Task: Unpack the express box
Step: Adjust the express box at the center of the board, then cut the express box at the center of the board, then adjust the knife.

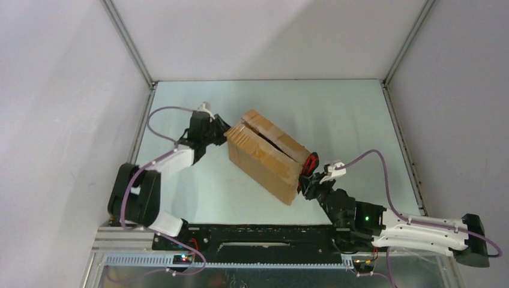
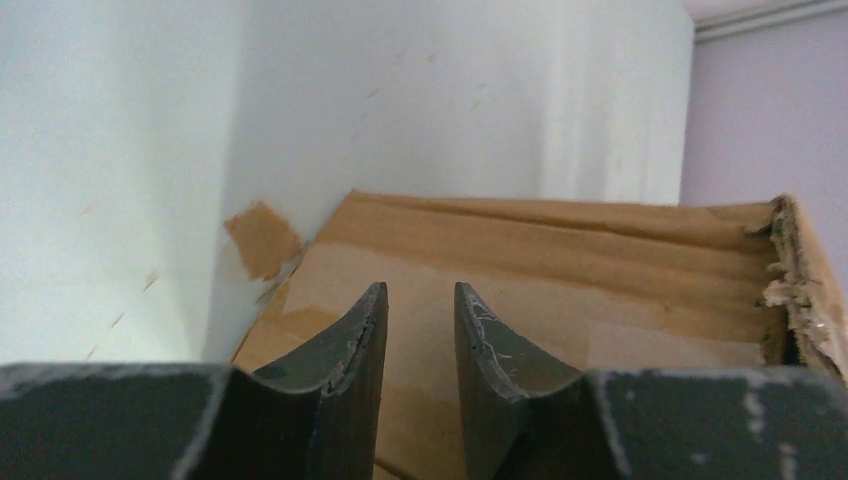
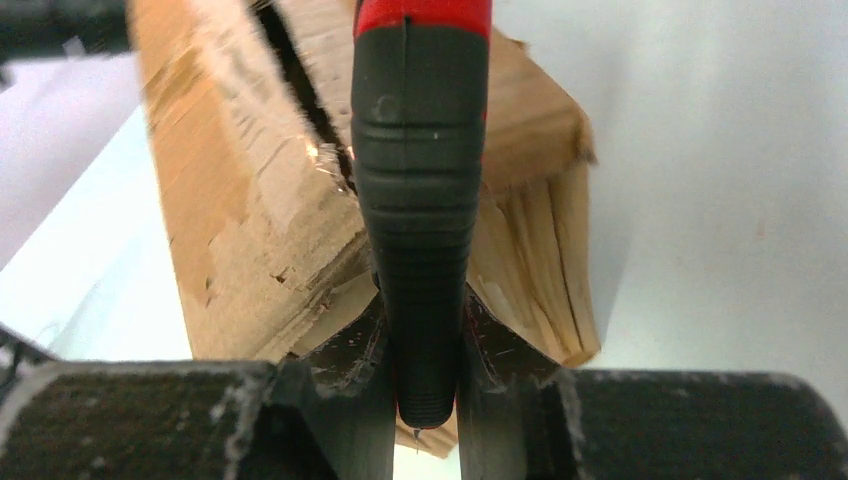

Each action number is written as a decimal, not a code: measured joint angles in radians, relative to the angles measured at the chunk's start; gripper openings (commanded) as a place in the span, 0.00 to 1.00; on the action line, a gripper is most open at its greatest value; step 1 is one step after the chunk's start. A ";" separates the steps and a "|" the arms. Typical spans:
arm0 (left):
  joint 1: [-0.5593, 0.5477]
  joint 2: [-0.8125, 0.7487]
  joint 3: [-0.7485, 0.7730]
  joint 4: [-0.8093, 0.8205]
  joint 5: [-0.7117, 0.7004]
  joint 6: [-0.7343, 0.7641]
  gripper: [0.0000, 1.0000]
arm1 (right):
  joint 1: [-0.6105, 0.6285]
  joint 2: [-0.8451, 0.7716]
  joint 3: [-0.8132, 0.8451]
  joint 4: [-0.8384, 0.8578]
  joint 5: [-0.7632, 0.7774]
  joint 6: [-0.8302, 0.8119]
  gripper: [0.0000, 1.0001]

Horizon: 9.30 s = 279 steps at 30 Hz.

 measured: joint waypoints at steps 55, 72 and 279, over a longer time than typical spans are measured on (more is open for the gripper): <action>-0.649 -0.113 0.565 -0.903 0.050 1.424 1.00 | -0.583 -0.390 0.033 -0.386 -0.462 0.336 0.00; -0.679 -0.039 0.620 -0.908 0.114 1.401 1.00 | -0.599 -0.345 0.126 -0.364 -0.284 0.599 0.00; -0.351 -0.130 0.883 -0.645 0.568 0.441 0.62 | -0.370 0.155 0.343 0.338 -1.025 0.282 0.00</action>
